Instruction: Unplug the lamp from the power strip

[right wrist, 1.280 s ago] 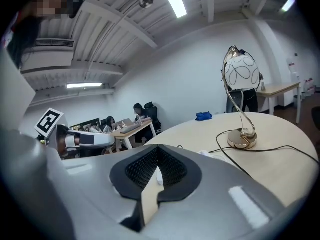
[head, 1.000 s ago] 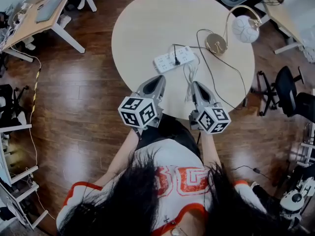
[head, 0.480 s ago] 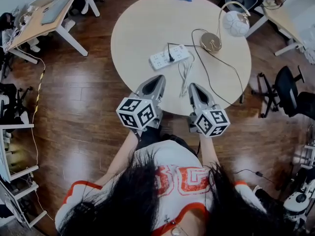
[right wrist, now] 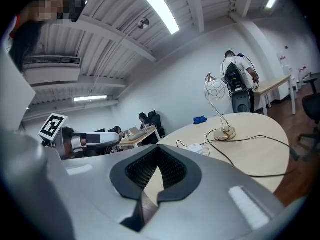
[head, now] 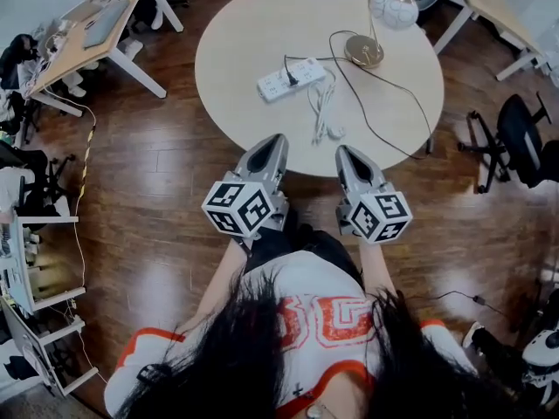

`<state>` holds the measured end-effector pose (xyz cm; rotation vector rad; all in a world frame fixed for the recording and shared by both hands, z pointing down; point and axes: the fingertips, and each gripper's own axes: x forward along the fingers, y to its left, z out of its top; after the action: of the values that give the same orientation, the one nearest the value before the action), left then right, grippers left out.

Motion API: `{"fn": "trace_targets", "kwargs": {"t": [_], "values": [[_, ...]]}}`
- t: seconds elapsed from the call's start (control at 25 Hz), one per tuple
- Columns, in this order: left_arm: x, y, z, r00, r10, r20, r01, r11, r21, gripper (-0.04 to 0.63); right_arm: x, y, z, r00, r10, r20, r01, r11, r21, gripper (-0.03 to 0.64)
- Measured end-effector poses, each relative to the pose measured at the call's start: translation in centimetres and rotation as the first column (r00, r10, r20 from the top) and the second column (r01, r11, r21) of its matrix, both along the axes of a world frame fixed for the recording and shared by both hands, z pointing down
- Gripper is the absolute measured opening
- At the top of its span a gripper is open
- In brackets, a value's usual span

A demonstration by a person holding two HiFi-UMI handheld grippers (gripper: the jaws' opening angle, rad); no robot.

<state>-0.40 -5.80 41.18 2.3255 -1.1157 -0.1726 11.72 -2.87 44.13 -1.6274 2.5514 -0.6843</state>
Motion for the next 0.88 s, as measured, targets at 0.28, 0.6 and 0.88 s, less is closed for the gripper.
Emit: {"fn": "trace_targets", "kwargs": {"t": [0.28,0.6,0.88], "values": [[-1.4,3.2,-0.6,0.999,-0.036,-0.006,0.036,0.999,0.016,0.000,-2.7,2.8,0.3,0.997,-0.083,0.010,0.083,0.997,0.005,0.000],[0.3,3.8,-0.8,1.000,0.023,-0.004,-0.022,0.999,0.028,0.000,-2.1,4.0,-0.7,0.998,-0.052,-0.020,0.052,0.998,0.022,0.000],[0.6,4.9,-0.4,0.998,0.066,0.013,-0.066,0.998,0.017,0.000,-3.3,4.2,-0.4,0.998,-0.063,-0.029,0.063,0.998,0.010,0.000]]}}
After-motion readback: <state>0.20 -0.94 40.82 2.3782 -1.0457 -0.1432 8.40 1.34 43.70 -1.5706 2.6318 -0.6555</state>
